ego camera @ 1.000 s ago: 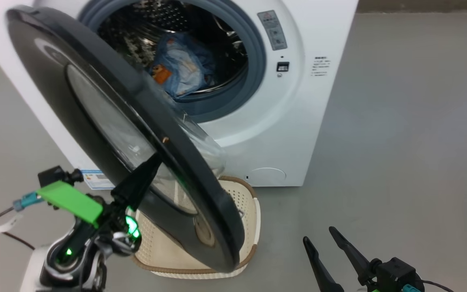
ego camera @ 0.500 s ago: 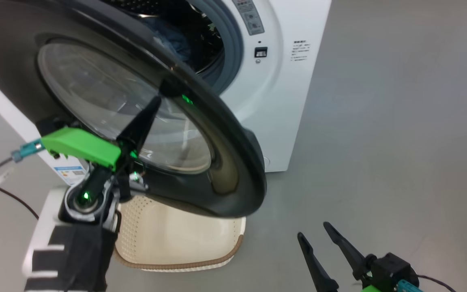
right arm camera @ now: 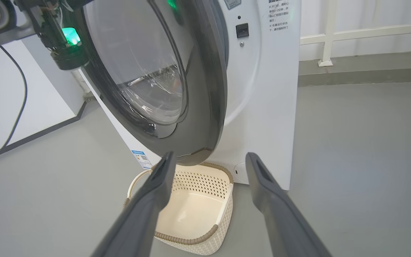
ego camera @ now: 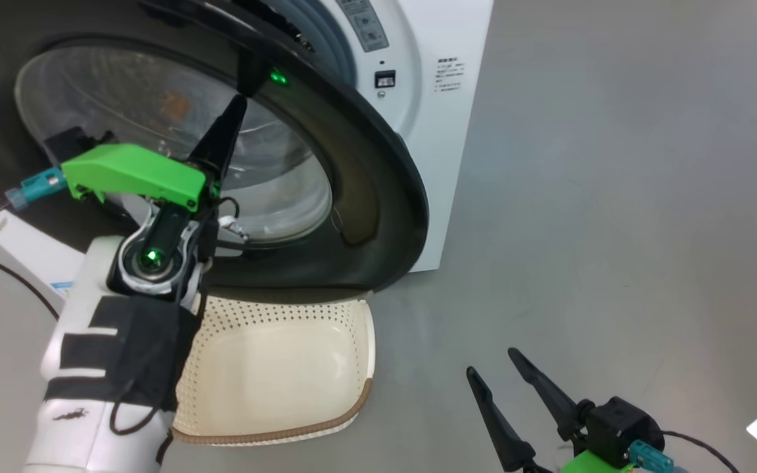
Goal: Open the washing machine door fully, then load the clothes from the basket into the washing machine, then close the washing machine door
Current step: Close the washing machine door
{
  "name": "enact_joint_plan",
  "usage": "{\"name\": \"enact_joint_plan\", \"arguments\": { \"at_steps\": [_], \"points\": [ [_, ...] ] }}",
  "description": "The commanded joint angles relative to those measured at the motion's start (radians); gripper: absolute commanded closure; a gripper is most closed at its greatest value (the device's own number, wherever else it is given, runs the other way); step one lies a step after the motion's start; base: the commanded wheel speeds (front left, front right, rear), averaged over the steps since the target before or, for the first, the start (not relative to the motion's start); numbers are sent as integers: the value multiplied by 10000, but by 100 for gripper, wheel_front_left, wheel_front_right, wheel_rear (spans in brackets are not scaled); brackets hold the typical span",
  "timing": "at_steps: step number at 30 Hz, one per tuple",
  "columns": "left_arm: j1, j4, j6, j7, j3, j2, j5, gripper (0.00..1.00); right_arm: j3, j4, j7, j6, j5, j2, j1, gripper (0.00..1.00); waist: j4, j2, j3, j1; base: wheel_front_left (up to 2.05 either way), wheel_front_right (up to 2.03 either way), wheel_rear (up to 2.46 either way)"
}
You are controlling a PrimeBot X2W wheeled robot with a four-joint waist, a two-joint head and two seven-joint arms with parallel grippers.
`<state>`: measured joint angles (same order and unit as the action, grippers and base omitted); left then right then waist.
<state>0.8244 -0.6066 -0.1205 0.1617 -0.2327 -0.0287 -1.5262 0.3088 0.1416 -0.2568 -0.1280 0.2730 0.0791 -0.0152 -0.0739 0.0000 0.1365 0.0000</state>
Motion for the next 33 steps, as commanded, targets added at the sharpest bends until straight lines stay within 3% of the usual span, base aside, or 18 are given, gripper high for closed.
{"name": "enact_joint_plan", "arguments": {
  "at_steps": [1,7,15,18,19,20,26,33],
  "points": [
    [473,173,-99,-98,140,-216,16,100,251,-202,-49,-27,-170,-20,-345,0,-58,0,8,0,0,0,0],
    [455,15,-100,-448,-202,-216,-4,100,106,-195,-49,-27,-167,-13,-241,0,50,0,-82,0,0,0,0],
    [-380,811,-101,-944,-866,-343,512,100,-104,-237,-49,-27,-164,-46,-35,0,671,0,-390,0,0,0,0],
    [-809,1166,-101,-1321,-1172,-470,962,56,-165,-231,-49,-27,-156,-50,69,0,859,0,-570,0,0,0,0],
    [-965,1266,-101,-1472,-1311,-535,1179,35,-186,-229,-49,-27,-154,-50,109,0,914,0,-637,0,0,0,0],
    [-1130,1352,-101,-1619,-1428,-583,1362,1,-208,-236,-49,-27,-147,-50,144,0,962,0,-698,0,0,0,0],
    [-1996,1677,101,-2718,-2222,-1156,3123,0,-383,-290,-49,-27,-134,-22,358,0,1200,0,-995,0,0,0,0],
    [-3413,2236,1245,-3947,-2853,-1815,5201,0,-695,-447,-49,-27,-181,81,620,0,1272,0,-1263,0,0,0,0]
  ]
}}
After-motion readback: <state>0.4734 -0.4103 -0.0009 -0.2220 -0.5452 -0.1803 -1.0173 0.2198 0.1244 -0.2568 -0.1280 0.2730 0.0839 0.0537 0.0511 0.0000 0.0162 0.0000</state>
